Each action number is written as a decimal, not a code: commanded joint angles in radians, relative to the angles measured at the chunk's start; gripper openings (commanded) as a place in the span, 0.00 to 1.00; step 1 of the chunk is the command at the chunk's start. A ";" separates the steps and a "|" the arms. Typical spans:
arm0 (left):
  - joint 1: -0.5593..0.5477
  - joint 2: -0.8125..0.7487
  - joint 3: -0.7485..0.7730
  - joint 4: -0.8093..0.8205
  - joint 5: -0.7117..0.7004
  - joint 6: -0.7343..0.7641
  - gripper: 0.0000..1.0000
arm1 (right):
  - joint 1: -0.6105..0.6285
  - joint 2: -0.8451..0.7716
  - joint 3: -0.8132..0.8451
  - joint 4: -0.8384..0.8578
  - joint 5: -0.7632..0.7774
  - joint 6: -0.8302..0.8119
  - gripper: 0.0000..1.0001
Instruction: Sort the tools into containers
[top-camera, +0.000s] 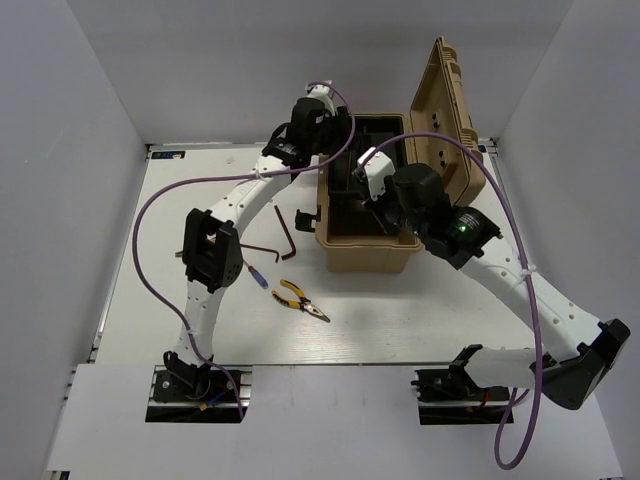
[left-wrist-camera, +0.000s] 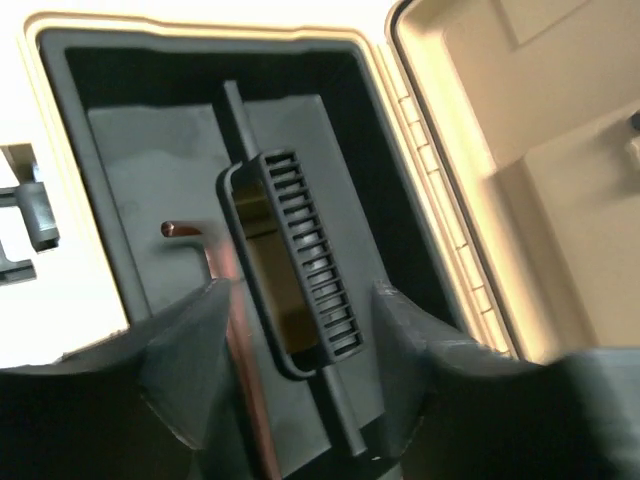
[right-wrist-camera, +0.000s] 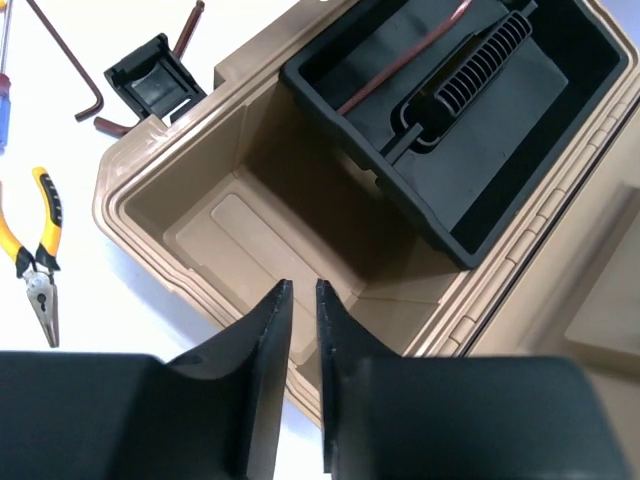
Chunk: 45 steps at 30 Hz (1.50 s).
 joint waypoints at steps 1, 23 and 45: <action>-0.004 -0.017 0.060 0.005 -0.008 -0.007 0.71 | -0.008 -0.028 -0.004 0.033 -0.032 0.006 0.25; 0.036 -1.206 -0.984 -0.269 -0.806 0.131 0.76 | 0.194 0.493 0.367 -0.113 -0.510 -0.105 0.36; 0.036 -1.754 -1.340 -0.478 -1.117 -0.178 0.85 | 0.247 1.113 0.839 0.035 -0.111 0.161 0.34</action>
